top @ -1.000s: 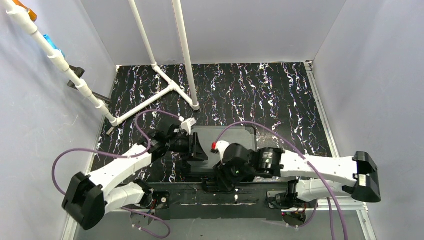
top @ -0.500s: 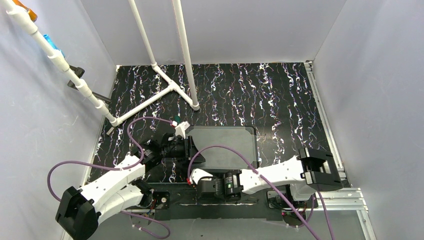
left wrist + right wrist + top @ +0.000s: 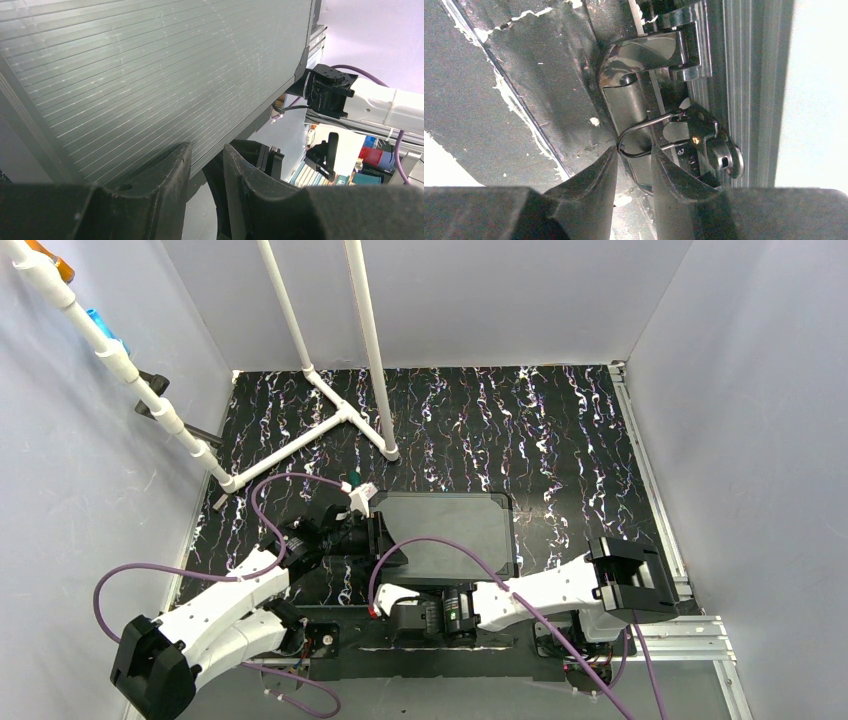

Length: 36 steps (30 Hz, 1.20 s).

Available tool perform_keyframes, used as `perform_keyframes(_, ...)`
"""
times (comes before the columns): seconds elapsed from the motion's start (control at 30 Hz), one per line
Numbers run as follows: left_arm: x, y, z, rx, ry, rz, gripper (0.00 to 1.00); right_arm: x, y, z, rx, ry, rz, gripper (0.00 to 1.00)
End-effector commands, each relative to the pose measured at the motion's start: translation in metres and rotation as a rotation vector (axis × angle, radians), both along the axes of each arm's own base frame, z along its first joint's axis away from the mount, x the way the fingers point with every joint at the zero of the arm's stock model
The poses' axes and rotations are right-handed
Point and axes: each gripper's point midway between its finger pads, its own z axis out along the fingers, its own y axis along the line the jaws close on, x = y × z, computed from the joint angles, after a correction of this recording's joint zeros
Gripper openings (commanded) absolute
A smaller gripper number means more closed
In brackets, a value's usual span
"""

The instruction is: Pack up texas hold em set

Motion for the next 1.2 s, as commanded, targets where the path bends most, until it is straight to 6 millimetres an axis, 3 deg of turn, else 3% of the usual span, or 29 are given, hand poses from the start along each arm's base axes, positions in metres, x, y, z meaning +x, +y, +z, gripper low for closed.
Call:
perform_keyframes(0.0,-0.026,0.049,-0.064,0.297,0.150,0.042,0.31,0.001,0.015,0.007,0.057,-0.012,0.037,0.41)
perform_keyframes(0.17,-0.025,0.047,-0.064,0.299,0.151,0.033,0.30,0.005,0.013,-0.003,0.013,-0.038,0.044,0.44)
perform_keyframes(0.33,-0.026,0.047,-0.064,0.300,0.152,0.030,0.30,0.009,0.014,0.001,0.021,-0.067,0.047,0.40)
perform_keyframes(0.53,-0.027,0.048,-0.065,0.302,0.157,0.032,0.29,0.026,0.003,0.016,-0.014,-0.163,0.008,0.20)
perform_keyframes(0.7,-0.026,0.048,-0.065,0.304,0.158,0.035,0.28,0.036,-0.006,0.053,0.025,-0.215,0.001,0.01)
perform_keyframes(0.93,-0.026,0.046,-0.065,0.299,0.164,0.026,0.28,0.051,-0.013,0.073,-0.044,-0.305,0.028,0.01)
perform_keyframes(1.17,-0.026,0.044,-0.064,0.299,0.167,0.018,0.28,0.069,-0.017,0.078,-0.037,-0.344,0.014,0.01)
